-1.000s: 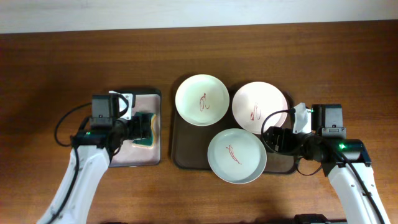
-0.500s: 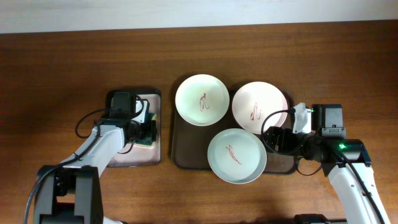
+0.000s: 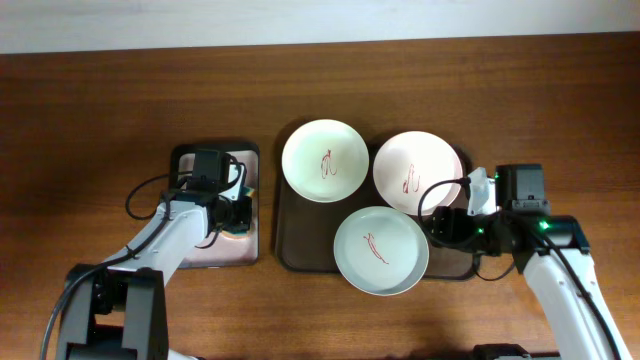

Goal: Clean dirty plates on tray and stack at the side

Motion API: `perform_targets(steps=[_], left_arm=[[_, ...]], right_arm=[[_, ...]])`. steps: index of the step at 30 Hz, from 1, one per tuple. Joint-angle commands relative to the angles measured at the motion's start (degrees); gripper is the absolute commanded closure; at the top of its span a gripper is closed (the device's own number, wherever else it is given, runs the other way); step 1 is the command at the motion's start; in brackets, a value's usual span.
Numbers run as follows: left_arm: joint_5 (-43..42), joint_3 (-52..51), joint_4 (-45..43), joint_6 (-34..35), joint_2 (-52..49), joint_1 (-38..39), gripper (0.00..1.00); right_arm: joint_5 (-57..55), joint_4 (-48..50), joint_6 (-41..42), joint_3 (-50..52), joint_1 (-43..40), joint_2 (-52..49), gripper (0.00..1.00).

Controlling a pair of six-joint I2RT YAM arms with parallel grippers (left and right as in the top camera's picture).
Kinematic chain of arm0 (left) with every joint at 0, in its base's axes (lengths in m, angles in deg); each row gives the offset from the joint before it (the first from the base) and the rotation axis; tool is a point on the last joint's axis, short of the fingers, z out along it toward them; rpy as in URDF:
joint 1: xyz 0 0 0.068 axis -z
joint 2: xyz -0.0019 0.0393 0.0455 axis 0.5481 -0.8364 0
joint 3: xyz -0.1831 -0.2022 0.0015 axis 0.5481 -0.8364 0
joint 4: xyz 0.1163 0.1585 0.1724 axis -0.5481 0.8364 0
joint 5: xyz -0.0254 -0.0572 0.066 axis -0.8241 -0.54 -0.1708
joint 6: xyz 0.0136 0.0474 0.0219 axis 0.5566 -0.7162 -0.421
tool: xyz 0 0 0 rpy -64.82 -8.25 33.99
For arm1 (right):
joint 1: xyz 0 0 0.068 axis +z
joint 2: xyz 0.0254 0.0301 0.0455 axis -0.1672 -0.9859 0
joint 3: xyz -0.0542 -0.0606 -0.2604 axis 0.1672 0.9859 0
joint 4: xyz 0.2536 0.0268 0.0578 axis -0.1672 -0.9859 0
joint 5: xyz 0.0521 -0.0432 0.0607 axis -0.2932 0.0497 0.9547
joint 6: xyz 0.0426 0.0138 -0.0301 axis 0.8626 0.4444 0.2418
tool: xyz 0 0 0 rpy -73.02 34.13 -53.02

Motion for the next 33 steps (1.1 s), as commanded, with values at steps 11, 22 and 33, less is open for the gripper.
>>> perform_targets(steps=[11,22,33], left_arm=[[-0.83,0.94,4.11,0.61,7.41,0.17,1.00],[-0.85,0.92,5.51,0.61,8.07,0.17,1.00],[-0.87,0.92,5.88,0.61,8.07,0.17,1.00]], right_arm=[[-4.02,5.90,-0.07,-0.76,6.08,-21.68,0.59],[-4.22,6.84,-0.07,1.09,6.10,-22.27,0.86],[-3.78,9.01,2.97,1.20,9.16,-22.51,0.90]])
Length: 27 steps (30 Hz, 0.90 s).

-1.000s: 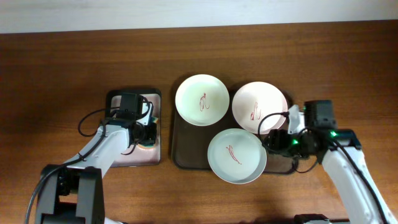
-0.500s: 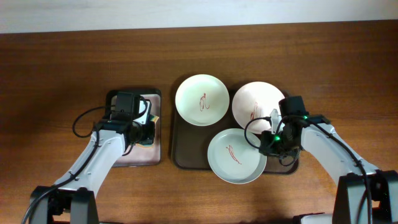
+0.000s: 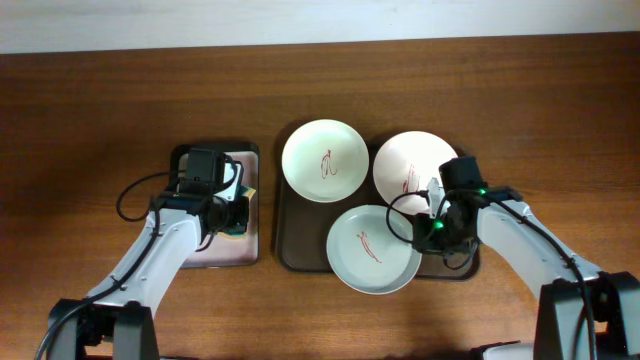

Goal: Clean dirty plates on tray and stack at the side

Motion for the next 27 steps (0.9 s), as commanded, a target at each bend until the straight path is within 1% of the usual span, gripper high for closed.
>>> perform_targets(steps=[1,3,5,9,11,17,27], left_arm=[[-0.66,0.35,0.15,0.61,1.18,0.17,1.00],[-0.66,0.35,0.13,0.59,1.20,0.17,1.00],[-0.87,0.37,0.17,0.59,1.20,0.17,1.00],[-2.80,0.37,0.11,0.59,2.54,0.17,1.00],[-2.80,0.37,0.11,0.59,4.48,0.17,1.00],[-2.58,0.37,0.04,0.59,9.18,0.17,1.00],[-2.47,0.37,-1.27,0.59,9.22,0.17,1.00]], right_arm=[[-0.24,1.62,1.55,0.39,0.70,-0.59,0.91],[-0.07,2.91,2.36,0.39,0.70,-0.59,0.91],[0.15,3.91,2.60,0.39,0.94,-0.59,0.94],[0.13,5.79,2.67,0.39,3.89,-0.59,0.96],[-0.37,7.04,4.57,0.39,5.07,-0.59,0.96],[-1.55,7.02,4.74,0.39,5.11,-0.59,0.96],[-1.55,7.02,4.74,0.39,5.11,-0.59,0.96]])
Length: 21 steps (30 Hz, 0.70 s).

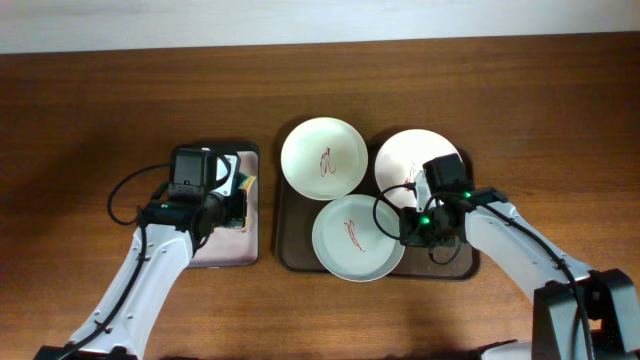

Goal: Clean dirty plates on tray and stack at the side

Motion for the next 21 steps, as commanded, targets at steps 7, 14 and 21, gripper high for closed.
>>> perform_targets(steps=[7,14,21], left_arm=[[8.87,-0.57,-0.52,12.44,0.52,0.17,1.00],[4.98,-0.57,-1.77,12.39,-7.26,0.24,1.00],[-3.87,-0.57,-5.31,12.13,-13.03,1.42,1.00]], right_arm=[[-1.09,0.09,0.17,0.33,0.42,-0.39,0.96],[-1.11,-0.33,0.15,0.33,0.42,-0.39,0.96],[-1.11,-0.33,0.15,0.33,0.42,-0.39,0.96]])
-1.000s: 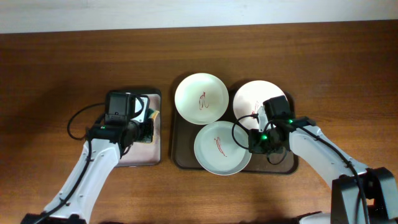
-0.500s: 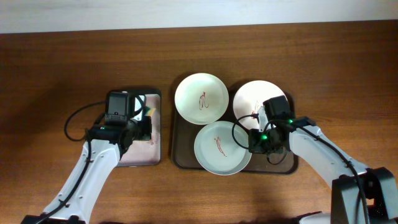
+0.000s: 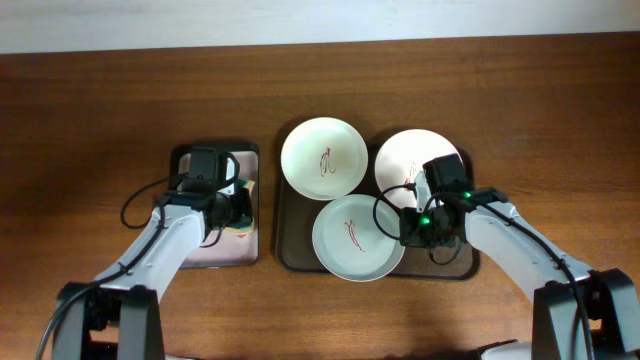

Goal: Clean dirty plates on tray and stack at the side

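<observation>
Three white plates with red smears lie on the dark tray (image 3: 290,258): one at the back left (image 3: 322,160), one at the back right (image 3: 412,158) and one in front (image 3: 355,240). My right gripper (image 3: 406,228) sits at the front plate's right rim and looks shut on it. On the left, my left gripper (image 3: 240,212) hangs low over the small dark tray (image 3: 212,252), shut on a yellow-green sponge (image 3: 245,218). The fingers of both grippers are mostly hidden under the wrists.
Bare wooden table surrounds both trays, with a wide strip at the far left and behind the trays. The right arm's cables lie over the right end of the big tray. The back right plate is partly covered by the right wrist.
My left wrist has dropped lower and shifted slightly toward the front of the small tray, sponge still at its fingertips. The right gripper and the front plate have not moved.
At first my right gripper was at the tray's right edge, with the front plate overhanging the tray's front. Then it was at that plate's right rim, and later the plate lay further left and back, inside the tray. My left gripper stayed over the small tray with the sponge.
</observation>
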Motion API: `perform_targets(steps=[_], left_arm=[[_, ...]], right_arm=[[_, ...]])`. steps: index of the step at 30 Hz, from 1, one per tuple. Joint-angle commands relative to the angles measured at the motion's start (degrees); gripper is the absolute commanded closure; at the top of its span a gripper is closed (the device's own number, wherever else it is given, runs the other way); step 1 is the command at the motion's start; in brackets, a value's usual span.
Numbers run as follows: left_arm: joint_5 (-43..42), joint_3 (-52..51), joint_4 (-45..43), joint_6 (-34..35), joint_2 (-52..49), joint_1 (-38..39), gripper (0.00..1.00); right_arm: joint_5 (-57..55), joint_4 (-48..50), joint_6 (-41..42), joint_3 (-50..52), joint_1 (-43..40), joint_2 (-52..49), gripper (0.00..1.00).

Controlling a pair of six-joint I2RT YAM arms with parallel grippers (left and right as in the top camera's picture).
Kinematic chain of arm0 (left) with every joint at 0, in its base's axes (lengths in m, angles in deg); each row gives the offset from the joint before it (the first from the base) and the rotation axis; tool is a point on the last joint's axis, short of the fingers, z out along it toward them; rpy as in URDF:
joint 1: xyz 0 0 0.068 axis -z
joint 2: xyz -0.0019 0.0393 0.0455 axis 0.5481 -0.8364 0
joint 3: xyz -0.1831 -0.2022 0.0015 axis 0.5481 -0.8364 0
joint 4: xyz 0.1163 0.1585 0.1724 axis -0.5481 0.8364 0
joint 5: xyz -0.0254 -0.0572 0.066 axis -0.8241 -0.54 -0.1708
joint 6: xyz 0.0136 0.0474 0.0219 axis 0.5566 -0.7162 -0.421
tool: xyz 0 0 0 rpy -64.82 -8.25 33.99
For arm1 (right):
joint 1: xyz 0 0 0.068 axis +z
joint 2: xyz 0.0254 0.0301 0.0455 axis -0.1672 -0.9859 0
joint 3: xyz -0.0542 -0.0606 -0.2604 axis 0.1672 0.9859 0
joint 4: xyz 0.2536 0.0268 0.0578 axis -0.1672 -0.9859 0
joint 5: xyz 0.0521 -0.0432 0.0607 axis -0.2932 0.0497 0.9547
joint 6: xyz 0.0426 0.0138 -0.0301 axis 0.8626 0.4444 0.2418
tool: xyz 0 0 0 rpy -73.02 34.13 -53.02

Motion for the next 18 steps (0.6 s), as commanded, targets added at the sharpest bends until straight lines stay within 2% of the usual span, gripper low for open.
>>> perform_targets(steps=[1,6,12,18], left_arm=[[-3.98,-0.26,-0.46,0.48,-2.01,1.88,1.00],[-4.26,-0.24,-2.36,0.50,-2.10,5.16,1.00],[-4.22,0.90,-2.12,0.48,-1.60,5.31,1.00],[-4.20,4.42,-0.57,0.50,6.78,5.27,1.00]], right_arm=[[-1.09,-0.07,0.13,0.33,0.42,-0.39,0.96],[-1.09,-0.09,0.13,0.33,0.42,-0.39,0.96],[-1.11,-0.24,0.11,0.33,0.42,-0.39,0.96],[-1.11,-0.24,0.11,0.33,0.42,-0.39,0.96]])
